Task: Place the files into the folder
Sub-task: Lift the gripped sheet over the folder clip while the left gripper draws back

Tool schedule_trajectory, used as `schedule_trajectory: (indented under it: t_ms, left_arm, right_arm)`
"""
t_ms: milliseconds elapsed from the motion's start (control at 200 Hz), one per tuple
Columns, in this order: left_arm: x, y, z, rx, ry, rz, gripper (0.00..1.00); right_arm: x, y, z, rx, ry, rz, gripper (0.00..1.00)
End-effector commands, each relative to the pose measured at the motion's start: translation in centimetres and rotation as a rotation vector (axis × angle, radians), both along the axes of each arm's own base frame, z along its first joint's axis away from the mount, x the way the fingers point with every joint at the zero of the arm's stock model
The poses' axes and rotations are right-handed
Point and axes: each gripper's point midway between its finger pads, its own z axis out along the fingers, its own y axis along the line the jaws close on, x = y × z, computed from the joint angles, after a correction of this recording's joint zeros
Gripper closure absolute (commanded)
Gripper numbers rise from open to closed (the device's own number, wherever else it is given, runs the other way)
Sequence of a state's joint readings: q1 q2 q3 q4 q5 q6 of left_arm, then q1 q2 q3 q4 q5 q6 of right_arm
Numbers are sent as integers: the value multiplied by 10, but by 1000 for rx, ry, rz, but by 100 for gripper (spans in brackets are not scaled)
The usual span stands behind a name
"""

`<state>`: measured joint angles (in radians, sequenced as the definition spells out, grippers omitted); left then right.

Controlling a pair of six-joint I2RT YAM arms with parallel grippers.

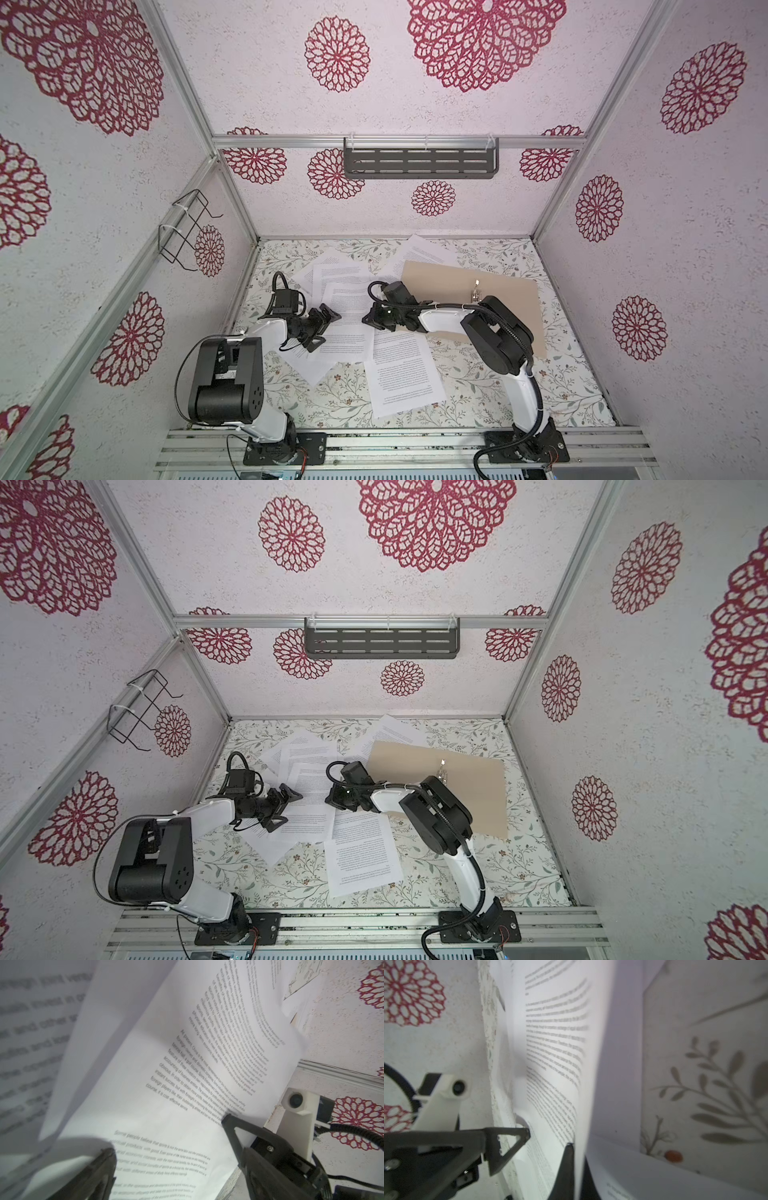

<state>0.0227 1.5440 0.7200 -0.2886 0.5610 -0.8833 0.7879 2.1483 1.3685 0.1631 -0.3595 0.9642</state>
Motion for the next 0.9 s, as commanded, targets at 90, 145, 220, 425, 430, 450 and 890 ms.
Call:
schedule_trajectory:
  t_ms: [90,145,220,425,430,450,890]
  left_arm:
    - [13,-1,61,55,-138,-68,3]
    - [17,-1,83,72,-198,-88,3]
    - [22,-3,116,97,-287,-124,3]
    - [36,-14,195,178,-531,-215,3]
    - [36,-15,195,179,-532,-216,3]
    - [38,-15,199,183,-540,-215,3]
    - [73,-83,216,285,-595,-435,3]
  right_arm:
    - [28,-9,64,-78,-188,52,100]
    - [29,-8,77,-68,-211,75,100]
    - [30,-10,91,-48,-221,105,100]
    - [48,-67,114,-193,-314,150,100]
    - [48,-69,114,-194,-314,152,100]
    - [51,-77,116,-192,-321,157,100]
    - [124,-287,125,-701,-585,-9,100]
